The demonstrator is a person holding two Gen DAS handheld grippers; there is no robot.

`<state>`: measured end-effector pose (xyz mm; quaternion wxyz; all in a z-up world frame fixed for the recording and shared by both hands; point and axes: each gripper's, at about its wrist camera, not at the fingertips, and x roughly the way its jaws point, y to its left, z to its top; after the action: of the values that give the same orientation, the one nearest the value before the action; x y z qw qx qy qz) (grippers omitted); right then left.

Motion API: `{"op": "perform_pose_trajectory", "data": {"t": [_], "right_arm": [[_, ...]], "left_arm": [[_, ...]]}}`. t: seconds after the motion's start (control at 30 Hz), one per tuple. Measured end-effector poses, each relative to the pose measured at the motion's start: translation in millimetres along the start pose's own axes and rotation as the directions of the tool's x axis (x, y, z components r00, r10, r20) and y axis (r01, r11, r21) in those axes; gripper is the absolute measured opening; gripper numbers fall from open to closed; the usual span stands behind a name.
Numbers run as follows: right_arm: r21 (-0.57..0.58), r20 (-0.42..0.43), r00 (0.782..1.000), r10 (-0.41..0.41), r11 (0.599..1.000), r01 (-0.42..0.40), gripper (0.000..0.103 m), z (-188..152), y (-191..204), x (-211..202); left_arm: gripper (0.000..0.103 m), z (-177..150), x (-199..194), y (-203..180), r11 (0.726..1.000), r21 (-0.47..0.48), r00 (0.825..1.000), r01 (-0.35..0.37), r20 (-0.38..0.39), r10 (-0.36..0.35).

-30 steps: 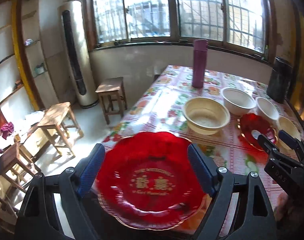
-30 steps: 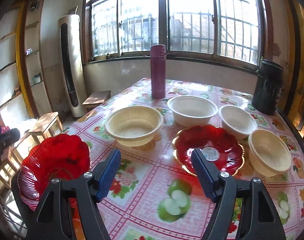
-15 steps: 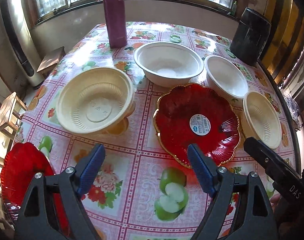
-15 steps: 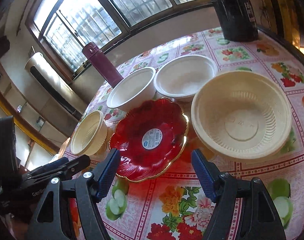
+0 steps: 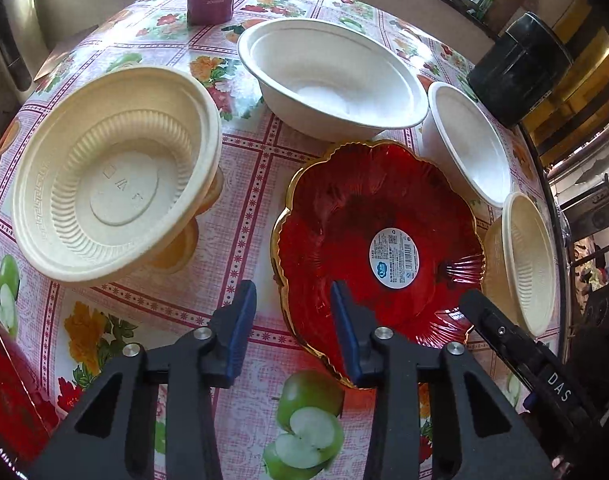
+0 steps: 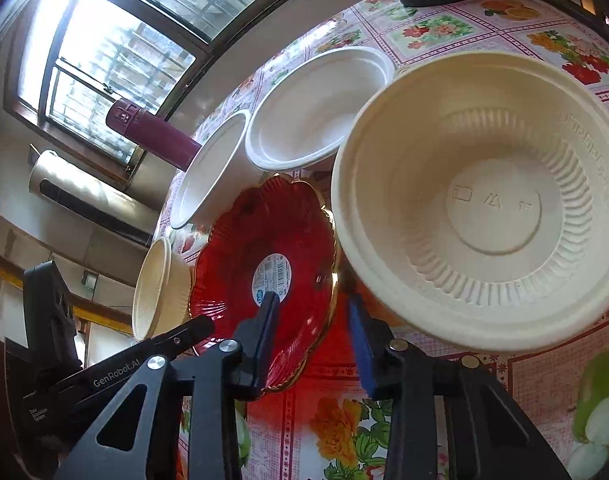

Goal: Organize plates and bowls
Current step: 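Close both grippers on the rim of the small red plate, then lift the small red plate and carry it over the large red plate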

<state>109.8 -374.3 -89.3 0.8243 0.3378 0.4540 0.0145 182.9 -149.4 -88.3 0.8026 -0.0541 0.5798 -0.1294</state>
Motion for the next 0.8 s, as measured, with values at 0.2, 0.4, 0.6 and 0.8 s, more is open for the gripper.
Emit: {"op": "perform_pose_trajectory", "data": {"t": [0.2,0.4,0.6,0.8], "right_arm": [[0.024,0.008,1.0,-0.018,1.0,0.018,0.018,-1,-2,3],[0.017,0.006,1.0,-0.028,0.999,0.028,0.009,-1,-2,8],[0.005,0.013,0.999,-0.037,0.999,0.037,0.009,-1,3,5],[0.001,0.012,0.999,-0.032,0.999,0.032,0.009,-9,8,1]], "left_arm": [[0.019,4,7,2,1.0,-0.011,1.0,0.015,-0.013,-0.015],[0.011,6,9,3,1.0,-0.008,1.0,0.021,-0.003,-0.021],[0.011,0,7,7,1.0,-0.008,1.0,0.023,-0.002,-0.023],[0.011,-12,-2,16,1.0,-0.015,1.0,0.025,-0.004,-0.025]]}}
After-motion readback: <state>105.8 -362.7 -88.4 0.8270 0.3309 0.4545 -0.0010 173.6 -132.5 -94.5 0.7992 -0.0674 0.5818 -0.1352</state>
